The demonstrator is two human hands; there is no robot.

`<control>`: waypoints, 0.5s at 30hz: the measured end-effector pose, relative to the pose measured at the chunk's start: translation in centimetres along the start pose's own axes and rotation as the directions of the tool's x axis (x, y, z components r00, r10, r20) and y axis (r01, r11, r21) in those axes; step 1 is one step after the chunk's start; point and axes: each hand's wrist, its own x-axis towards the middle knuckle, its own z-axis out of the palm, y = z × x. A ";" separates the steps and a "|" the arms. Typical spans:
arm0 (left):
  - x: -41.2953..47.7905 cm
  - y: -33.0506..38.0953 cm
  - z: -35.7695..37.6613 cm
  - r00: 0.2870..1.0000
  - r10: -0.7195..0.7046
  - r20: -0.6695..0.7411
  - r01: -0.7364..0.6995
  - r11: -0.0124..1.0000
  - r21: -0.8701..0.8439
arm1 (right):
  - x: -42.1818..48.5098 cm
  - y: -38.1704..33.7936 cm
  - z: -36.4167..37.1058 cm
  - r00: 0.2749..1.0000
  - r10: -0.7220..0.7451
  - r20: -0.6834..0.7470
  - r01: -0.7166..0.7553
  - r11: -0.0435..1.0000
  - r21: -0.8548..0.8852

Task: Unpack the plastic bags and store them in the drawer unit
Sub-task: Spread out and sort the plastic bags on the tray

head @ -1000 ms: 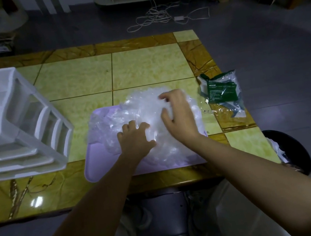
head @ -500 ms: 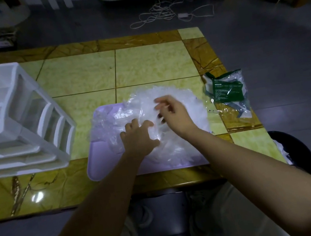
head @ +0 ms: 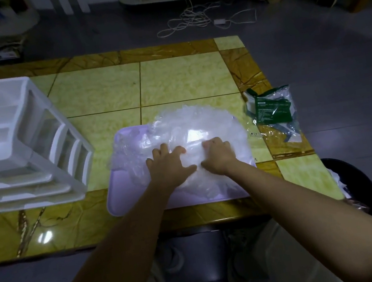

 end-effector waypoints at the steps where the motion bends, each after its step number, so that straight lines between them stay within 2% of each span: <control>1: 0.0 0.0 0.1 1.000 -0.001 -0.020 0.002 1.000 0.028 | 0.5 0.2 0.3 0.998 -0.058 0.008 0.059 0.996 -0.065; 4: 0.4 0.2 -0.2 0.996 -0.018 -0.082 0.023 0.997 0.070 | 1.7 0.7 -0.2 0.988 -0.145 0.055 0.150 0.985 -0.086; 6: 0.7 0.2 -0.4 0.997 -0.033 -0.072 0.035 0.999 0.032 | 2.6 1.0 -0.9 0.971 -0.229 0.068 0.236 0.964 -0.122; 11: 0.3 -0.6 -0.8 0.997 0.035 -0.074 -0.054 0.960 -0.275 | 5.0 2.1 -1.4 0.906 -0.419 0.059 0.423 0.902 -0.084; 13: 0.3 -0.7 -1.2 0.993 0.059 -0.105 -0.096 0.914 -0.394 | 5.0 2.1 -2.2 0.919 -0.393 -0.036 0.394 0.917 0.060; 15: 0.6 -0.5 -2.0 0.984 0.054 -0.170 -0.137 0.838 -0.528 | 3.9 1.6 -3.2 0.901 -0.341 -0.267 0.400 0.892 0.212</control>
